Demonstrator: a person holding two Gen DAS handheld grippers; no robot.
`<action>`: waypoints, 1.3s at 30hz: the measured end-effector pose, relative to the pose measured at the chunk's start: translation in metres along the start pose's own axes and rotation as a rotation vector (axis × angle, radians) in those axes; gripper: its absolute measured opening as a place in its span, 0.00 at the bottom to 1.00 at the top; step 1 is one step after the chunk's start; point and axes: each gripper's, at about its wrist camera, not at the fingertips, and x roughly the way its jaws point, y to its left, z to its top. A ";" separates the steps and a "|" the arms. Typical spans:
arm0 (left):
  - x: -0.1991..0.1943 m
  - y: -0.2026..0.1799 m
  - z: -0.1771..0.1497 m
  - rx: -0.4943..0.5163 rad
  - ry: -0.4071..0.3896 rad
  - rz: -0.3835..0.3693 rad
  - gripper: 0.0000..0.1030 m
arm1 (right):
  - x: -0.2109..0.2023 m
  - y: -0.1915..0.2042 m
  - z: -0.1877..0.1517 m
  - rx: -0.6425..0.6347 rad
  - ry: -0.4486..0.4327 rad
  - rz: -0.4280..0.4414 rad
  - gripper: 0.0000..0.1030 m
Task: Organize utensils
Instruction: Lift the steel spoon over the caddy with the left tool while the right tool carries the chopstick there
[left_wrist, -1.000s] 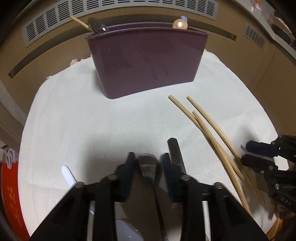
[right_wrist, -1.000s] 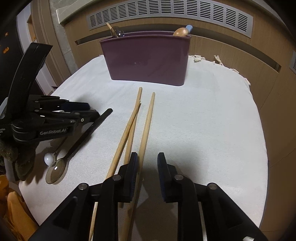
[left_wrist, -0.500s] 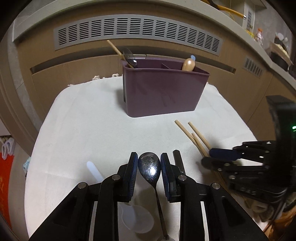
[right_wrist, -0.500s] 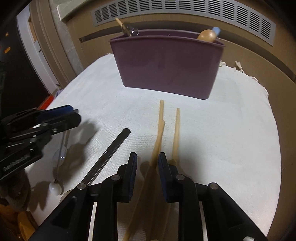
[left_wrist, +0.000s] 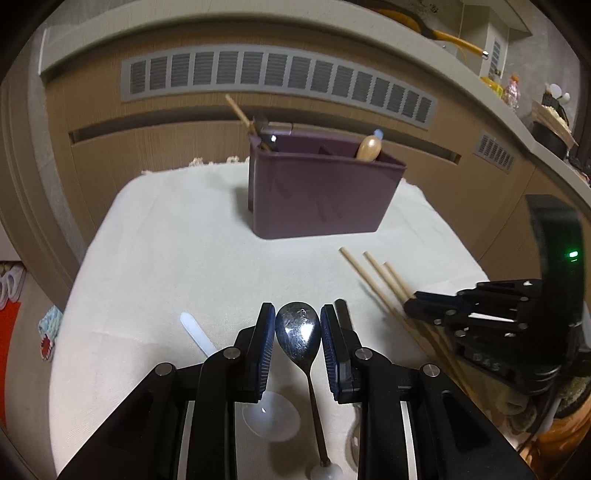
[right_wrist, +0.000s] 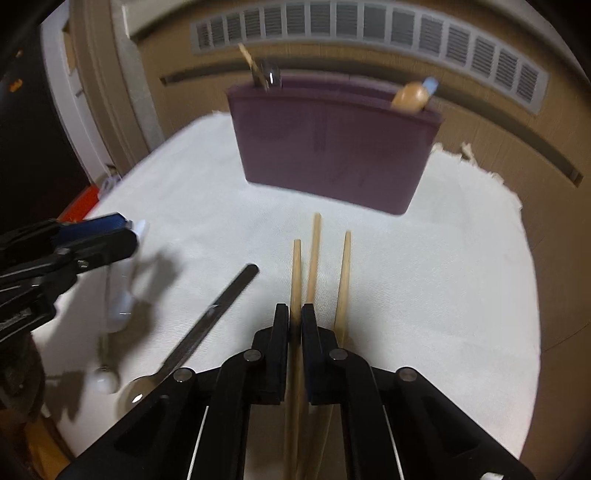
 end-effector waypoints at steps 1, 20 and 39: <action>-0.004 -0.002 0.000 0.003 -0.008 0.004 0.25 | -0.010 -0.001 -0.001 0.005 -0.024 0.005 0.06; -0.125 -0.066 0.178 0.182 -0.511 0.068 0.24 | -0.227 -0.027 0.130 -0.013 -0.682 -0.092 0.06; 0.006 -0.042 0.242 0.127 -0.431 0.078 0.24 | -0.140 -0.060 0.205 0.019 -0.638 -0.172 0.06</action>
